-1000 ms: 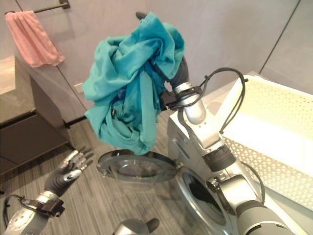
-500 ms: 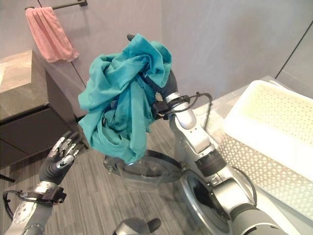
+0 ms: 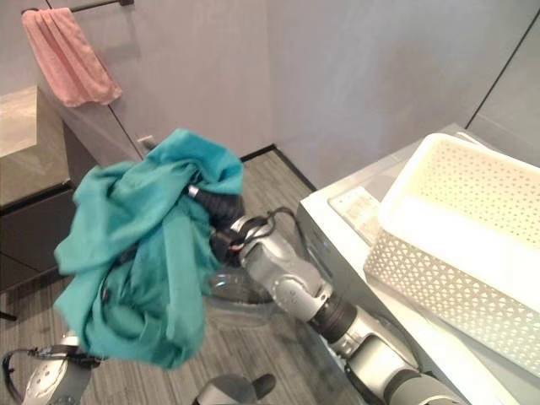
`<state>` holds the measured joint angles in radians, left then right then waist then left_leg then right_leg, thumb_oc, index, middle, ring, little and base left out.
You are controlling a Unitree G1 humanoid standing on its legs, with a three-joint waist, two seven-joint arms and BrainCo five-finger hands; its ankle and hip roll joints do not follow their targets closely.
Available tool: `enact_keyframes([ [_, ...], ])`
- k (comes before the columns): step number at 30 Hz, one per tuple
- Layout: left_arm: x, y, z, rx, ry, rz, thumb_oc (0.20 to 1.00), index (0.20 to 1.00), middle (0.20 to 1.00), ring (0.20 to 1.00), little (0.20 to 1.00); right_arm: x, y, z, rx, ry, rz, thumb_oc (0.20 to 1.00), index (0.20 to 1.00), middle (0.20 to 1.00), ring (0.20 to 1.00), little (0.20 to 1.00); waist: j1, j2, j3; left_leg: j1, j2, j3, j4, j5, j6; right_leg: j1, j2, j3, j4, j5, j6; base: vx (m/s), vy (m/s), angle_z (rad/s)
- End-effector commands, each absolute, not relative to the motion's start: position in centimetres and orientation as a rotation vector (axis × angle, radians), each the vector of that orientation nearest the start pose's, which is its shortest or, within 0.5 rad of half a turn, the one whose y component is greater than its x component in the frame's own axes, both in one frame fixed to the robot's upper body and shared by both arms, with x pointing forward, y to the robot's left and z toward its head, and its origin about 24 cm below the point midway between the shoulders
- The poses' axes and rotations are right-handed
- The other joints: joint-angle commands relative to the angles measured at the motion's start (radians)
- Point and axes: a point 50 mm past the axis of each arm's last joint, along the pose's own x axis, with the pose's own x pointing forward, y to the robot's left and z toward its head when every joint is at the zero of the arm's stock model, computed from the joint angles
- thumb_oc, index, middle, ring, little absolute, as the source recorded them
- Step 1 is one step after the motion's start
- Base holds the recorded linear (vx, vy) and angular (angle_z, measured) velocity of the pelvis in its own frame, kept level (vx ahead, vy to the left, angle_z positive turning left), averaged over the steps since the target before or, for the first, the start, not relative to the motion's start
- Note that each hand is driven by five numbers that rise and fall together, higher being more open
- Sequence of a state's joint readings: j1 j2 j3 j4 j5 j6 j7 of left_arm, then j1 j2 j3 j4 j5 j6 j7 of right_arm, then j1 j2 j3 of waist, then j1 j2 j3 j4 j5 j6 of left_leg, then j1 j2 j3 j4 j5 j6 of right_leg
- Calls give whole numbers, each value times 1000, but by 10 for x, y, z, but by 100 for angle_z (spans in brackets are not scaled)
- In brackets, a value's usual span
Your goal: Grab the laundry basket,head to the washer,open it,put in the laundry and shut it.
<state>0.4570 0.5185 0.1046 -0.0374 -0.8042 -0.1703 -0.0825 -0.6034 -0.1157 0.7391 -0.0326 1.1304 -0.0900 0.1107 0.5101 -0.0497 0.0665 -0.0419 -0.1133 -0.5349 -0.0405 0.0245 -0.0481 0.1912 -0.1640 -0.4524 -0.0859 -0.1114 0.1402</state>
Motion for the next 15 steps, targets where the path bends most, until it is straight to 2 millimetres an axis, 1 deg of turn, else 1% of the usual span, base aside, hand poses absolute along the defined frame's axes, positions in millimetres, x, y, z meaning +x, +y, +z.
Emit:
enact_keyframes([
  [1,142,302,24,-178,137,229,1000,1000,1000,1000,1000,235,46,185,905,-152,1227,200,200,200,200,200,-5,5,-69,-74,22,-9,-47,82,35,-86,-47,31,-1,158,-16,-31,3,-2],
  [3,137,303,14,-206,177,256,1000,1000,1000,1000,1000,230,50,162,958,-38,1205,200,200,200,200,200,-4,4,-58,-76,22,-6,-47,83,36,-90,-48,34,-1,160,-16,-27,0,-4],
  [4,133,304,10,-217,194,271,1000,1000,1000,1000,1000,228,50,154,963,-3,1198,200,200,200,200,200,-5,3,-55,-76,23,-6,-47,83,36,-91,-48,34,-1,160,-15,-19,-4,-6],
  [5,129,305,3,-230,223,286,1000,1000,1000,1000,1000,226,49,138,964,57,1171,200,200,200,200,200,-6,2,-49,-77,22,-7,-47,83,37,-91,-47,33,-1,160,-15,-13,-3,-6],
  [7,125,305,-2,-246,250,291,1000,1000,1000,1000,1000,222,47,118,991,147,1140,200,200,200,200,200,-8,-1,-40,-79,20,-10,-47,84,36,-91,-46,27,-1,159,-14,-10,1,-6],
  [8,125,305,-2,-246,251,291,1000,1000,1000,1000,1000,222,47,118,992,148,1140,200,200,200,200,200,-8,0,-40,-79,20,-10,-47,84,36,-91,-45,27,-1,159,-14,-6,7,-4],
  [9,123,305,-6,-253,268,291,1000,1000,1000,1000,1000,218,45,105,1000,197,1123,200,200,200,200,200,-11,-1,-36,-82,19,-11,-47,85,36,-91,-46,24,-1,160,-12,0,0,0],
  [10,120,305,-10,-271,290,288,1000,1000,1000,1000,1000,211,41,84,1018,285,1089,200,200,200,200,200,-12,-6,-25,-85,18,-12,-47,85,37,-93,-45,25,-1,160,-12,0,0,0],
  [11,120,305,-10,-271,290,288,1000,1000,1000,1000,1000,211,41,83,1018,285,1089,200,200,200,200,200,-12,-6,-26,-85,18,-12,-47,85,37,-93,-45,25,-1,160,-12,-13,-10,4],
  [12,115,303,-18,-316,320,301,1000,1000,1000,1000,1000,208,35,61,993,358,1041,200,200,200,200,200,-15,-10,-15,-90,19,-10,-47,87,37,-97,-44,23,-1,160,-11,-9,-6,5],
  [13,115,303,-18,-316,320,301,1000,1000,1000,1000,1000,208,35,61,993,358,1041,200,200,200,200,200,-15,-10,-16,-91,19,-10,-47,87,37,-97,-44,23,-1,160,-11,0,0,0],
  [15,112,302,-25,-351,346,308,1000,1000,1000,1000,1000,204,28,35,1015,450,944,200,200,200,200,200,-15,-13,-6,-96,20,-7,-47,88,39,-103,-42,25,-1,161,-10,0,0,0],
])
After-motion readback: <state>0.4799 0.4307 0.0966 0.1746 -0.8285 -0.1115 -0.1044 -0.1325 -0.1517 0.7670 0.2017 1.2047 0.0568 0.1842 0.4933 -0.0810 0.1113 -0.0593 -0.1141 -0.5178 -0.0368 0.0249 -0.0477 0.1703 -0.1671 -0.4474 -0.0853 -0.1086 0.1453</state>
